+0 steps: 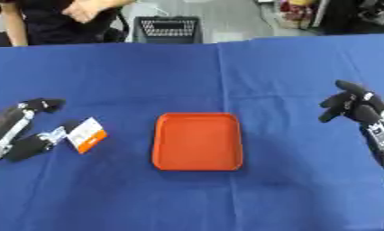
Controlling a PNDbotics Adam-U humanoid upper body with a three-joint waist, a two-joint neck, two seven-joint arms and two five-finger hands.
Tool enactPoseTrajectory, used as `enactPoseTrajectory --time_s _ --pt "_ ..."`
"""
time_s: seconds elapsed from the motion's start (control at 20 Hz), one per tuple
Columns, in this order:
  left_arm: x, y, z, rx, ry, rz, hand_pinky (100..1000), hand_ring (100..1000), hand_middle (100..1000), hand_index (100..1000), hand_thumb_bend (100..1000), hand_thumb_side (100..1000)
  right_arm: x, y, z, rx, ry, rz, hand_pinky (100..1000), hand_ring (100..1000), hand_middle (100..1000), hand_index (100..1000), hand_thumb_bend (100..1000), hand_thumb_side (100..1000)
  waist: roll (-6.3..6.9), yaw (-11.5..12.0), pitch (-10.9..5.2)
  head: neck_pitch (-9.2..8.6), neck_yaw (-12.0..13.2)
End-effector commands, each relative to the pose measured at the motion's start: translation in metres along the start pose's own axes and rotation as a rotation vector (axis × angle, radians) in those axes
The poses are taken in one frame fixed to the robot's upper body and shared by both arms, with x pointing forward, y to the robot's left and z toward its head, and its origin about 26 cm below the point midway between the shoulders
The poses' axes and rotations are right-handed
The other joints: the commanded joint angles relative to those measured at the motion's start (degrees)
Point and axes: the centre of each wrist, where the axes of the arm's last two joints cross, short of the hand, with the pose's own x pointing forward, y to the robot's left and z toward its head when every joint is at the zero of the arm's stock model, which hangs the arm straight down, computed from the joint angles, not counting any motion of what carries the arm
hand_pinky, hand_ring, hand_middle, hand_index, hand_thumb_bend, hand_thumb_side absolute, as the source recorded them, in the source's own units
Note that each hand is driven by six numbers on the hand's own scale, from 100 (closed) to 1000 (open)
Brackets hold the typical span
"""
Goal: Pick up objects on the table and place them in the box.
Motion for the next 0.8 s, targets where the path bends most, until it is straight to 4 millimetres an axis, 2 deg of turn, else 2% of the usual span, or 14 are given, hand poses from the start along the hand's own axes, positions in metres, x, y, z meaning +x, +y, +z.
enactPoseTrajectory --time_s 0.05,0.3,0.4,0.55,0.8 --pt "0.003 0.009 -0.006 0.009 -0.019 -0.019 906 777 746 898 634 836 0.004 -0.005 0.0 0.012 -0.002 0.025 580 568 657 937 100 936 0.02 0.05 -0.54 0.53 0.7" --pt "0.006 0.008 -0.009 -0.022 -0.02 -0.031 910 780 739 905 807 796 0.003 -0.005 0.0 0.014 -0.002 0.024 581 568 658 937 100 936 0.04 0.01 -0.6 0.47 0.66" --pt "0.008 0.008 -0.011 -0.029 -0.023 -0.036 910 781 738 908 840 797 0.003 -0.005 0.0 0.015 -0.002 0.024 581 568 658 937 100 936 0.04 -0.02 -0.6 0.39 0.62" --pt "0.01 0.008 -0.013 -0.04 -0.027 -0.043 913 783 736 911 865 805 0.003 -0.005 0.0 0.015 -0.003 0.024 581 568 658 937 100 936 0.05 -0.05 -0.58 0.26 0.61" --pt "0.013 0.008 -0.016 -0.05 -0.029 -0.051 910 779 726 909 848 808 0.004 -0.005 0.0 0.015 -0.003 0.024 581 568 658 938 100 936 0.08 -0.12 -0.57 0.25 0.65"
